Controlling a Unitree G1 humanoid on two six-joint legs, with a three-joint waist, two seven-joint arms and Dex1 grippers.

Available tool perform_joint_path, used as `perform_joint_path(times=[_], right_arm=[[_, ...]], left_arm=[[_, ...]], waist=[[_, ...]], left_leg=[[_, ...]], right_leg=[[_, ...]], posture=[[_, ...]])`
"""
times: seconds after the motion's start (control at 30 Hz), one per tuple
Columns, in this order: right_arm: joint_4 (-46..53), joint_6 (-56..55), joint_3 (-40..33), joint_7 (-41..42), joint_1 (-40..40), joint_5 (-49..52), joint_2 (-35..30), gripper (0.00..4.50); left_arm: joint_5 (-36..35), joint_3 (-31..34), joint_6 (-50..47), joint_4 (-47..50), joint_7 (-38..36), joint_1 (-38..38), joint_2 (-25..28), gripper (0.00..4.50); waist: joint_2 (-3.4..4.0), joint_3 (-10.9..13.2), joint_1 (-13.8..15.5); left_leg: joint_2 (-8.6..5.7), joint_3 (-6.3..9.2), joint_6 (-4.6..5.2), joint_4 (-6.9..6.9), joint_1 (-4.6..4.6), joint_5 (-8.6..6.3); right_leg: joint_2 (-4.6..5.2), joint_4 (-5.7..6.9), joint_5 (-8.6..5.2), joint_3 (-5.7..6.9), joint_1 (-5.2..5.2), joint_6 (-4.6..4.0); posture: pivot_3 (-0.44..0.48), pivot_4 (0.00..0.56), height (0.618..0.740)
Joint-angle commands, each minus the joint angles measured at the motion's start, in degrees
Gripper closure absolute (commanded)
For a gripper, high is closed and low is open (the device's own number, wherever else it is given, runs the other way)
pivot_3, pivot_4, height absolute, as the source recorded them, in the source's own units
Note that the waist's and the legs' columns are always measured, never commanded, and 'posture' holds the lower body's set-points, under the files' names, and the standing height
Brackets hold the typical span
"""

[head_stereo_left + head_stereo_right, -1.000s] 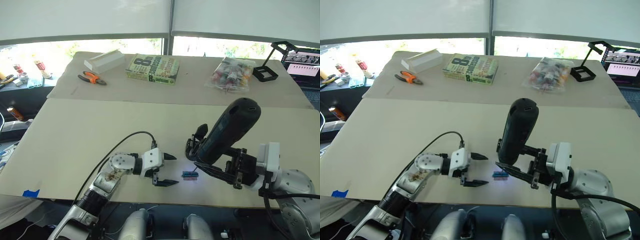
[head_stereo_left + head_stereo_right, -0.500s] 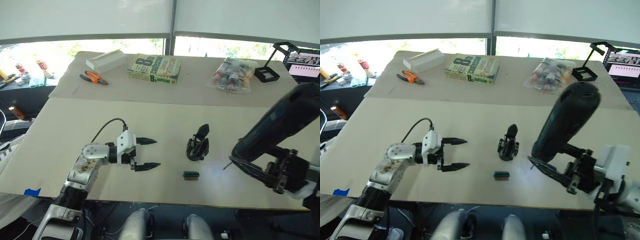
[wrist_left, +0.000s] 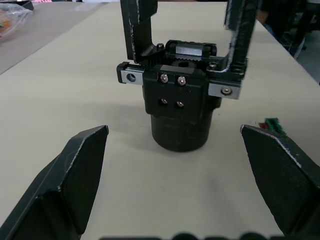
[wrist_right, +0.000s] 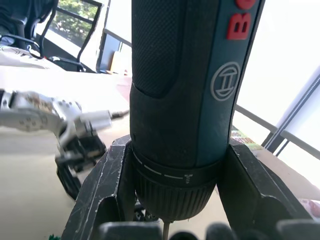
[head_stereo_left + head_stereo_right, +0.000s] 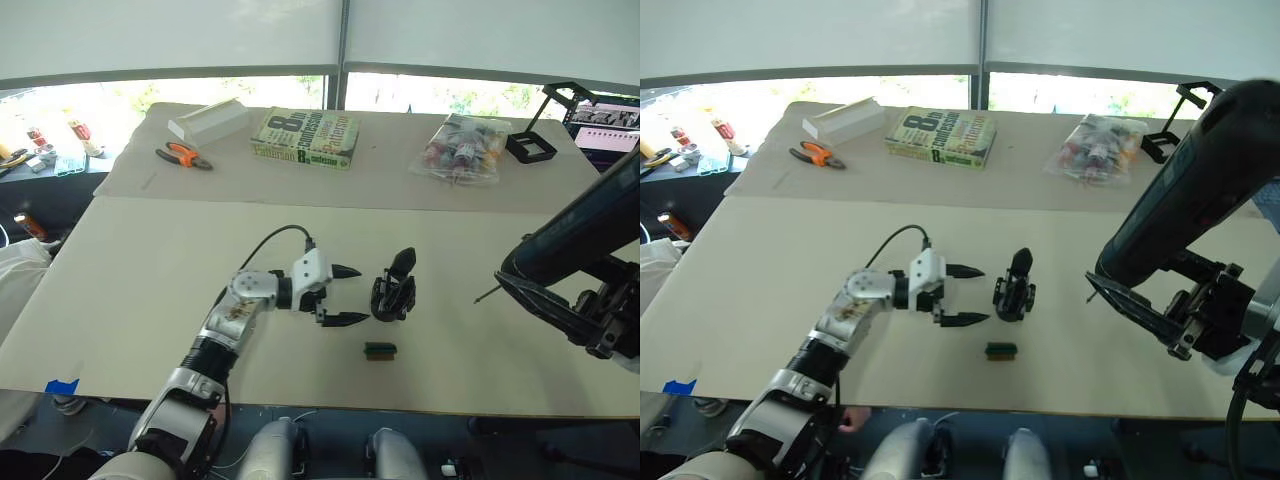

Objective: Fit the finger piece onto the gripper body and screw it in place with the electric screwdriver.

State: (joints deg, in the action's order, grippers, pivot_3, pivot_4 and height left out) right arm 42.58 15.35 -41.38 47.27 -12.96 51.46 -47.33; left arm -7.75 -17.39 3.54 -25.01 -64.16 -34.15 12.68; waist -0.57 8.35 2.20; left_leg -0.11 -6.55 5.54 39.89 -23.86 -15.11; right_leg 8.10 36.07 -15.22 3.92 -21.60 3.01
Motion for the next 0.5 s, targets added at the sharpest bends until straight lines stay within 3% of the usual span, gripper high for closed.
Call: perform_joint_path(times=[0.03,0.2,0.5], right_arm=[[0.8,1.3,-2.4,-2.7,3.6,4.3,-2.1,2.57],[1.6,3.5,-1.6,-4.6,6.6,6.3,-4.0,2.57],[2.9,5.1,-0.2,-6.3,8.0,6.7,-4.2,2.57]], left_arm=[[1.2,-1.1,2.5,-1.9,0.8,-1.2,-2.6,0.01],[3.0,-2.3,4.3,-5.2,3.0,-2.1,-6.8,0.01],[4.5,-2.5,8.1,-9.4,4.0,-2.8,-9.3,0.01]], waist=[[-0.02,0.0,0.0],[-0.03,0.0,0.1],[-0.04,0.0,0.1]], left_leg=[[0.01,0.00,0.02,0.00,0.00,-0.01],[-0.02,0.00,0.07,0.01,-0.04,-0.04],[-0.03,0.00,0.16,0.11,-0.37,-0.09]], right_leg=[[0.01,-0.02,0.00,0.00,0.01,0.00],[0.19,-0.05,0.00,0.04,-0.02,0.00],[0.21,-0.03,0.03,0.10,-0.31,0.04]], posture=[[0.000,0.150,0.740],[0.000,0.150,0.740],[0.000,0.150,0.740]])
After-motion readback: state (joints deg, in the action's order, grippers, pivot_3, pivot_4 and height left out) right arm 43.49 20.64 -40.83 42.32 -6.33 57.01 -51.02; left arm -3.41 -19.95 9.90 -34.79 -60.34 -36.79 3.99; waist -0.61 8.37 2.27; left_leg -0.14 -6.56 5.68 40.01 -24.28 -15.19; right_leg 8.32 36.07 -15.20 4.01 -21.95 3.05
